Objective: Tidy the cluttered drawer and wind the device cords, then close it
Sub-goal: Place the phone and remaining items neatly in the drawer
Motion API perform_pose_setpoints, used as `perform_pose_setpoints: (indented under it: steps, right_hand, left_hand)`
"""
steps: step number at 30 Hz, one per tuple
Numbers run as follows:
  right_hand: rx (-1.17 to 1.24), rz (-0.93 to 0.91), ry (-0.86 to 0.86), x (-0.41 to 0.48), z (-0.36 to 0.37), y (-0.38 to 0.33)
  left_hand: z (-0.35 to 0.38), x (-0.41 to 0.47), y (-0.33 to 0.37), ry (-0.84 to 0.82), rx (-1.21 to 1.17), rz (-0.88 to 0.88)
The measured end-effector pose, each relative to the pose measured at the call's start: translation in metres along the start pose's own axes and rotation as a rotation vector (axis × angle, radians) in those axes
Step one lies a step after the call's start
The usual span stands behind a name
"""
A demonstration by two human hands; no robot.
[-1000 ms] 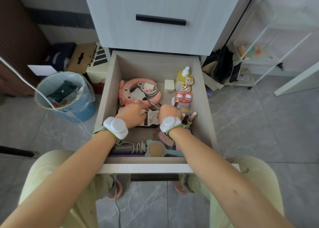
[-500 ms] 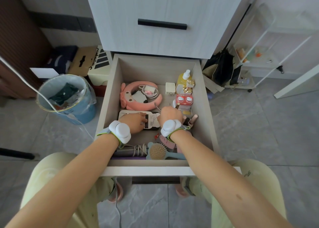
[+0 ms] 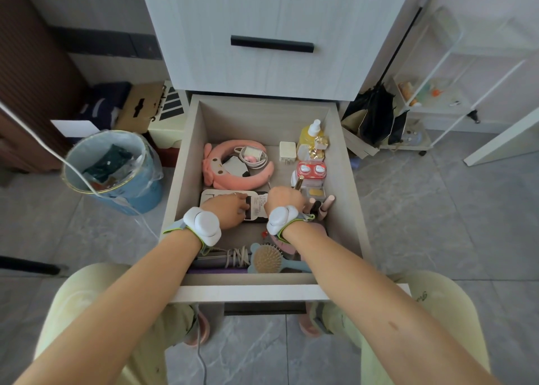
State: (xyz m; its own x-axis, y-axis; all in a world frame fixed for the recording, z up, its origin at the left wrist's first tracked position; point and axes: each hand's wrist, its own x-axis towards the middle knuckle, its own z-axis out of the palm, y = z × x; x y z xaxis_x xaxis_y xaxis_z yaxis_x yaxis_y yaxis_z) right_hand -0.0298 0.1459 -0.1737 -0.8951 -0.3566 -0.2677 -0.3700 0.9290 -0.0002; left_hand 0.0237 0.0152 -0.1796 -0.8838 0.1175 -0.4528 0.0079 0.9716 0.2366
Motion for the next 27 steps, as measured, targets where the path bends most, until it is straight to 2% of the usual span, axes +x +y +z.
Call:
perform_pose_setpoints:
  steps: [11, 16, 21, 27]
  right_hand:
    - [-0.117, -0.108, -0.008, 0.006, 0.004, -0.006]
    - [-0.158, -0.196, 0.046, 0.007, 0.007, -0.009]
    - [-0.271, -0.230, 0.039, 0.012, 0.016, -0.011]
    - [-0.305, -0.282, 0.145, 0.013, 0.024, -0.008]
  left_hand:
    - [0.002, 0.003, -0.001, 0.012, 0.005, 0.032]
    - [0.002, 0.002, -0.001, 0.022, -0.011, 0.023]
    - [0.004, 0.003, -0.003, 0.021, 0.009, 0.043]
    - [0.002, 0.002, -0.003, 0.025, -0.012, 0.041]
